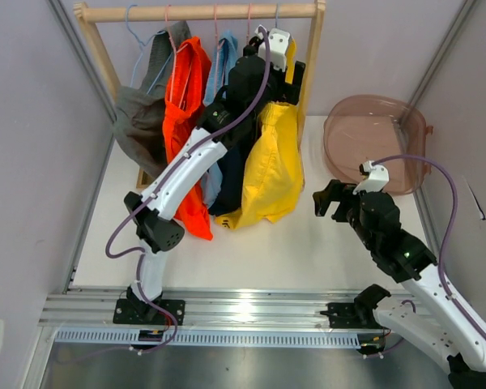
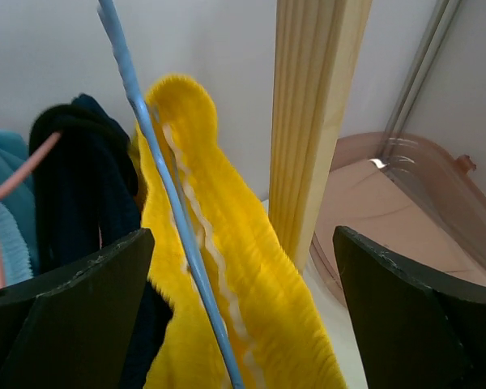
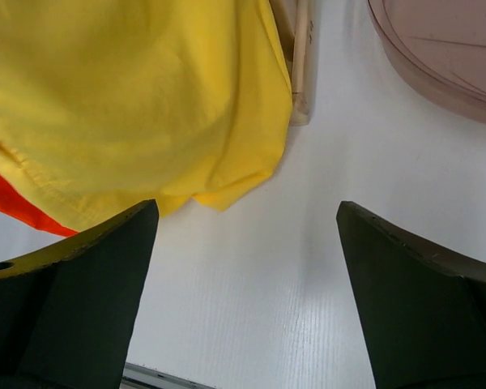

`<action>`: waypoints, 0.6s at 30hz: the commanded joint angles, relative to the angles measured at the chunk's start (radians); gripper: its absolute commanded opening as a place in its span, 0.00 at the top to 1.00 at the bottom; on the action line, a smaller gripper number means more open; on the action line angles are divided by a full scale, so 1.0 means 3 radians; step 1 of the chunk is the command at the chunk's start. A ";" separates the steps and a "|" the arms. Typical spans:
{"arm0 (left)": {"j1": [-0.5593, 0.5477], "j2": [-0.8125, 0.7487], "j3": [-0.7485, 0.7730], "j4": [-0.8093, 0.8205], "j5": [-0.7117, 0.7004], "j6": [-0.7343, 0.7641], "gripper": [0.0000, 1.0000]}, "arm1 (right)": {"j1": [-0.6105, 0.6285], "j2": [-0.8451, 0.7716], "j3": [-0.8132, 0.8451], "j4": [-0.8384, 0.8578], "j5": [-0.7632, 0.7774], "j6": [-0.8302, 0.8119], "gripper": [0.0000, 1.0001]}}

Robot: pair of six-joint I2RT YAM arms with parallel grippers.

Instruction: Remove the shorts from the hanger

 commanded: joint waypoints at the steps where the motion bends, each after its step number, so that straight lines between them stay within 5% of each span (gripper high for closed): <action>1: 0.0069 -0.0104 0.0001 0.0129 0.0042 -0.0155 0.01 | -0.0001 0.0074 0.0022 -0.0022 0.0031 -0.0021 0.00; 5: 0.0100 -0.0124 -0.0153 0.0200 -0.0055 -0.0171 0.05 | -0.0001 0.0048 -0.0060 0.0014 0.0010 0.0020 0.01; 10: 0.0126 -0.0089 -0.0163 0.0211 -0.0116 -0.0176 0.26 | -0.0001 0.0058 -0.0081 -0.0016 0.0061 0.0026 0.01; 14: 0.0126 -0.0165 -0.0275 0.0216 -0.0244 -0.0176 0.66 | -0.0001 0.0094 -0.0127 0.0029 0.0067 0.0025 0.01; 18: 0.0126 -0.0334 -0.0454 0.0303 -0.0362 -0.0094 0.96 | 0.0004 0.0196 -0.0157 0.0132 0.0016 0.0051 0.01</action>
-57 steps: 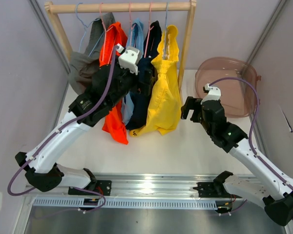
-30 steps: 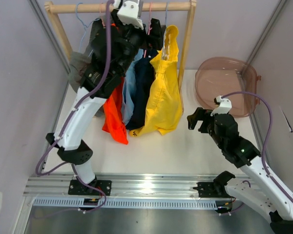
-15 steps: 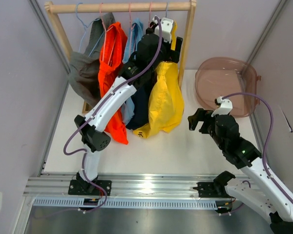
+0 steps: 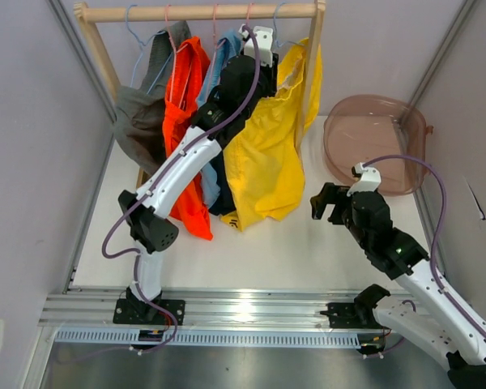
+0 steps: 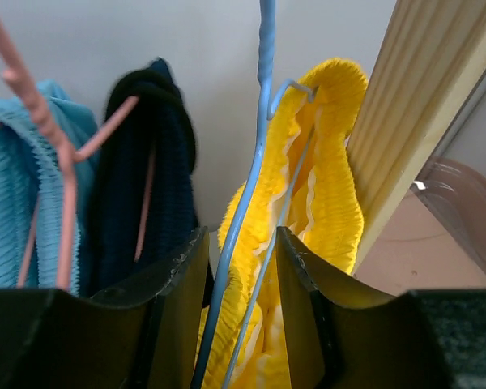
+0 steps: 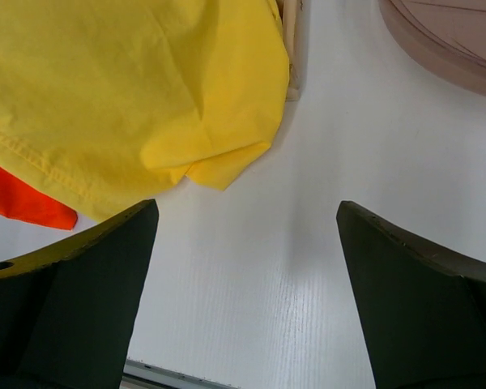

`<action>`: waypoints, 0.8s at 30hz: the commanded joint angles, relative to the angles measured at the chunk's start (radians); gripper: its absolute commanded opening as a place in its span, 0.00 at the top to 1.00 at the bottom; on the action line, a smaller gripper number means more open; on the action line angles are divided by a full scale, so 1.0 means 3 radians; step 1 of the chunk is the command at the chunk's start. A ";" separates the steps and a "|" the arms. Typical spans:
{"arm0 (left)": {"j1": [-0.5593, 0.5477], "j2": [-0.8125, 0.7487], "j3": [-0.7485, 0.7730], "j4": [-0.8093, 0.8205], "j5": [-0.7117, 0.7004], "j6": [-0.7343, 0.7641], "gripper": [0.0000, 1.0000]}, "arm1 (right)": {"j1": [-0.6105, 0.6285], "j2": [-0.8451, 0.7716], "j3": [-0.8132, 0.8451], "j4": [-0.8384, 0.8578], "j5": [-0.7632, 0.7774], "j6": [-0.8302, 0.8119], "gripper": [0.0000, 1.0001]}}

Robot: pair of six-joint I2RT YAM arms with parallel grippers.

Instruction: Remove the shorts from the hanger

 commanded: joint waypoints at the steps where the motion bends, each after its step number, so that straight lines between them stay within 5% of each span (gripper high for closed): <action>1: -0.0008 -0.0305 -0.0107 0.0046 -0.0138 0.0084 1.00 | -0.0001 0.0090 -0.0026 0.0169 -0.0003 0.0041 0.01; 24: -0.0049 -0.0775 0.0220 0.0235 -0.0348 0.0555 1.00 | 0.0039 0.0187 -0.0134 0.0322 -0.0132 0.0123 0.02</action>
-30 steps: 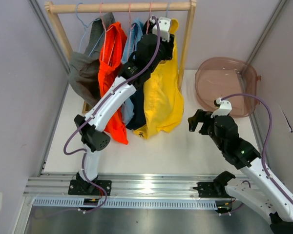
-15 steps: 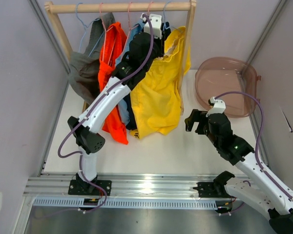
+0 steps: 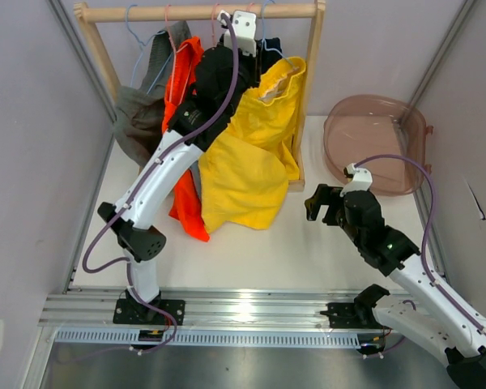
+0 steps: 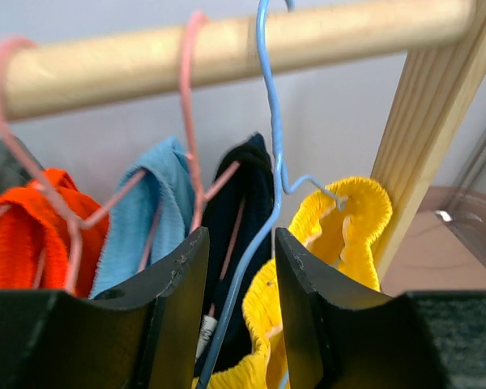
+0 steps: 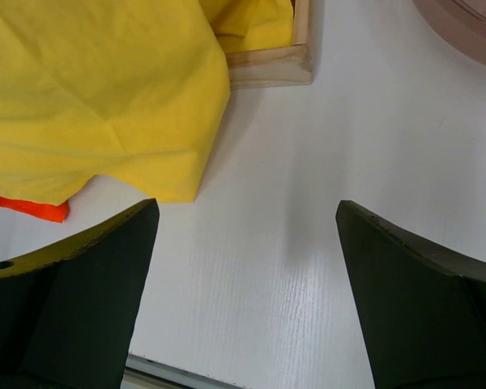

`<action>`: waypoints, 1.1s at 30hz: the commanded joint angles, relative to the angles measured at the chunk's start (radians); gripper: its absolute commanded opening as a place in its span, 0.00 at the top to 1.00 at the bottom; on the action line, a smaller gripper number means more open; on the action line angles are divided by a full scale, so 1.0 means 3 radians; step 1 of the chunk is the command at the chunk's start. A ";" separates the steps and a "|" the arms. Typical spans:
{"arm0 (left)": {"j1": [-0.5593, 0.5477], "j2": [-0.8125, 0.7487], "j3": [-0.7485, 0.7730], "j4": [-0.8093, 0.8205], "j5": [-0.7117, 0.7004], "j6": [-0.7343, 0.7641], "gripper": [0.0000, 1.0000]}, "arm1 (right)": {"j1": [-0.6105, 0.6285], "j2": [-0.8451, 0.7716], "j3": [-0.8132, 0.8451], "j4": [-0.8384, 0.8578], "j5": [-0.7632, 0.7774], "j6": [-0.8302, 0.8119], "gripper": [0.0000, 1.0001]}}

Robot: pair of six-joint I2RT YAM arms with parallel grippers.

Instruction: Remove the shorts from the hanger

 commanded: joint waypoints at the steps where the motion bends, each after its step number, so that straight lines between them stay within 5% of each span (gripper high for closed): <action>1: -0.0035 -0.0329 0.0301 0.0342 -0.0111 0.0208 1.00 | 0.0037 0.0006 -0.0004 0.0152 -0.0011 0.0050 0.02; 12: -0.0040 -0.0263 0.0363 0.0889 -0.0249 0.0315 1.00 | 0.0068 -0.0065 -0.0045 0.0091 0.0045 0.0081 0.02; 18: -0.0065 -0.0451 0.0266 0.0726 -0.0336 0.0299 1.00 | 0.0073 -0.0085 -0.0050 0.0116 0.0035 0.0020 0.02; 24: -0.0127 -0.1294 -0.1118 0.0874 -0.0479 0.0351 1.00 | 0.0073 0.0006 0.0108 0.0336 -0.0062 -0.0164 0.01; 33: -0.0168 -0.2261 -0.1794 0.0041 0.0326 0.0080 1.00 | 0.0078 0.0466 0.0507 0.0729 -0.0261 -0.0481 0.01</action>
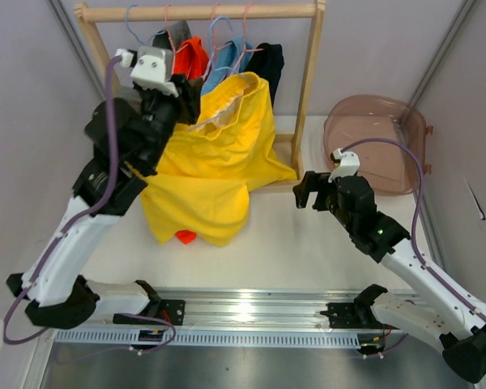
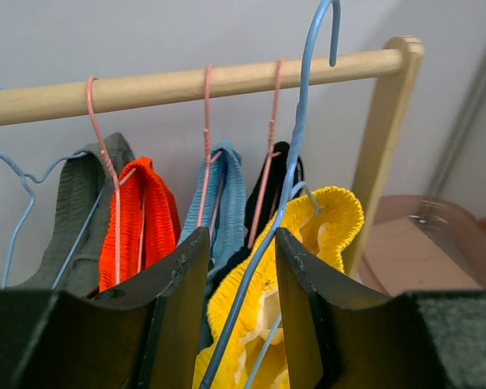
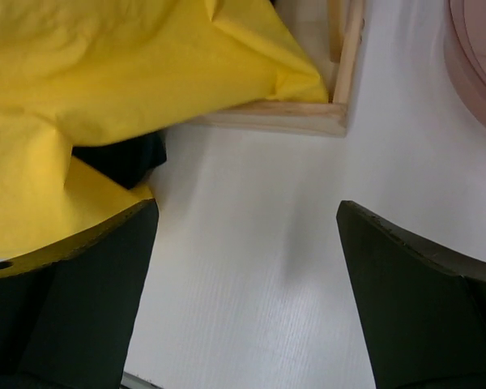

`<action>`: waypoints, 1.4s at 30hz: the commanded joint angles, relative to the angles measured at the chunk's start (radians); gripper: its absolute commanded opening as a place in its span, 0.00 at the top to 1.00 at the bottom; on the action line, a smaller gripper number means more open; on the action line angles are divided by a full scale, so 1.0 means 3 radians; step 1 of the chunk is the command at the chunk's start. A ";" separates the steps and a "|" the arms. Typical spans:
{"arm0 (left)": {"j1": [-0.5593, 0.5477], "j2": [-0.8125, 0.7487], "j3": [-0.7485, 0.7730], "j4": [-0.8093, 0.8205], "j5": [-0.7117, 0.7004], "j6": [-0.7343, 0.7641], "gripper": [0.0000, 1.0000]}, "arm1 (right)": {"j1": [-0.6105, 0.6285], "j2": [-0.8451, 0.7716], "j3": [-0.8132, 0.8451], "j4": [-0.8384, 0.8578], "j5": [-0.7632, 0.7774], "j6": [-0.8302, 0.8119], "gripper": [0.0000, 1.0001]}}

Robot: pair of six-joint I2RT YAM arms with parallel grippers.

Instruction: Remove the shorts from the hanger

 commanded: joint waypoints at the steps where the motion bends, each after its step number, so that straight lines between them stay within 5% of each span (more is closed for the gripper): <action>1: -0.0027 -0.0369 -0.0175 -0.0240 0.0609 -0.0081 1.00 | 0.0019 0.0099 0.0272 0.0420 -0.0162 -0.0242 0.01; 6: -0.0027 -0.0860 -0.0487 -0.0634 0.1289 -0.0218 1.00 | 0.0025 0.0227 0.0548 0.0569 -0.0540 -0.0605 0.01; 12: -0.0027 -0.1132 -0.0477 -0.0829 0.1576 -0.0433 1.00 | 0.0030 0.0140 0.0559 0.0860 -0.0678 -0.0774 0.00; 32: -0.0027 -0.1152 -0.0436 -0.0727 0.1745 -0.0648 1.00 | 0.0106 0.0304 0.0334 0.1545 -0.1409 -0.0550 0.04; 38: -0.0027 -0.1152 -0.0349 -0.0737 0.1745 -0.0674 1.00 | 0.0137 0.0432 0.0237 0.1745 -0.1563 -0.0468 0.22; 42: -0.0027 -0.1158 -0.0354 -0.0747 0.1689 -0.0659 1.00 | 0.0173 0.0478 0.0170 0.1781 -0.1558 -0.0447 0.61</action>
